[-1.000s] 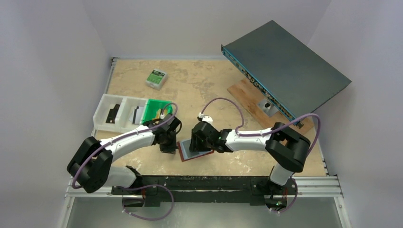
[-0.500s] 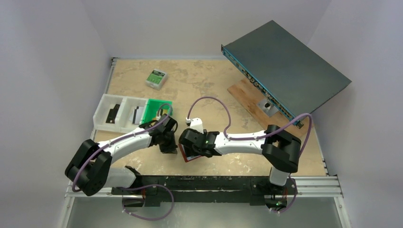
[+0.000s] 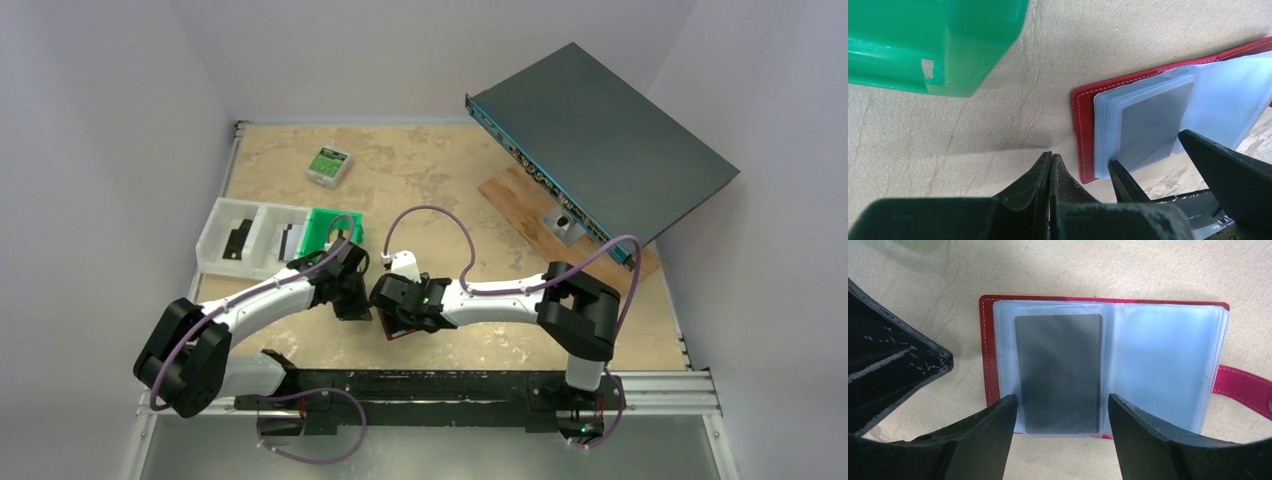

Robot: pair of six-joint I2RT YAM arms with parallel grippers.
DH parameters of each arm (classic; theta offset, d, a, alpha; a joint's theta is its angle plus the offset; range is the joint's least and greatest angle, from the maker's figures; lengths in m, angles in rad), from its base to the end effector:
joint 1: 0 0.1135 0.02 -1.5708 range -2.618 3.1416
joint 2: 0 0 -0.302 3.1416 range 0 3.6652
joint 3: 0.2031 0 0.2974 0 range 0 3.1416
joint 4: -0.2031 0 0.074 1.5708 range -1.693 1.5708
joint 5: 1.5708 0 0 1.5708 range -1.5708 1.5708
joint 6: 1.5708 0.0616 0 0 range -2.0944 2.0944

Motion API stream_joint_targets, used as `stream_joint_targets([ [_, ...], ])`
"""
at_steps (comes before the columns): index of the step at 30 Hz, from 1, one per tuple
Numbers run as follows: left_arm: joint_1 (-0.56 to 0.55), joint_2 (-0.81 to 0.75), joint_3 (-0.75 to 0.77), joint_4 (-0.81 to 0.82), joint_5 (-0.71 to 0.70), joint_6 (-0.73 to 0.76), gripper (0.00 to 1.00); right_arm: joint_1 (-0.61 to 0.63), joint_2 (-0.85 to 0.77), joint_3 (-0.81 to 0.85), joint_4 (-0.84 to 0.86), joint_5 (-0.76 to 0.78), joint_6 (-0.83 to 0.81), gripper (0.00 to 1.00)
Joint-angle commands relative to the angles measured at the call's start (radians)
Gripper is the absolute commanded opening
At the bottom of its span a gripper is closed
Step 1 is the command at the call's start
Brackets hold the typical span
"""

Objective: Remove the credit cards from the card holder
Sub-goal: Remove the credit card from the card holder.

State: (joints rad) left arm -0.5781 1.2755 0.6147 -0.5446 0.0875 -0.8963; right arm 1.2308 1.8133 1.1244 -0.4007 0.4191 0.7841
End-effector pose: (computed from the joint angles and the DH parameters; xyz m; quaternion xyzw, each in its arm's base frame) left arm 0.2041 -0.1396 0.1446 -0.1478 0.9713 -0.1539 0.1055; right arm 0.1623 0.3836 0.1523 -0.1621 0.9373 0.0892 0.2953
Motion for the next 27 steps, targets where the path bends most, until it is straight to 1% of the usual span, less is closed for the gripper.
stream_joint_targets([
  [1,0.007,0.007,0.021,0.004,0.024,0.022,0.00,0.013,0.032,0.038,-0.031,0.046,-0.019,0.67],
  [4,0.006,0.015,0.025,0.006,0.029,0.025,0.00,0.014,0.050,0.049,-0.048,0.049,-0.013,0.66],
  [10,0.007,0.016,0.039,-0.001,0.038,0.040,0.00,0.013,0.053,0.027,-0.015,-0.028,0.013,0.39],
  [14,0.006,0.016,0.048,-0.009,0.050,0.053,0.00,0.008,0.017,0.004,0.019,-0.068,0.026,0.36],
  [19,0.007,-0.002,0.062,-0.021,0.067,0.065,0.00,-0.027,-0.038,-0.060,0.105,-0.164,0.049,0.36],
  [27,0.007,-0.010,0.081,-0.022,0.097,0.075,0.00,-0.118,-0.143,-0.231,0.323,-0.352,0.096,0.34],
])
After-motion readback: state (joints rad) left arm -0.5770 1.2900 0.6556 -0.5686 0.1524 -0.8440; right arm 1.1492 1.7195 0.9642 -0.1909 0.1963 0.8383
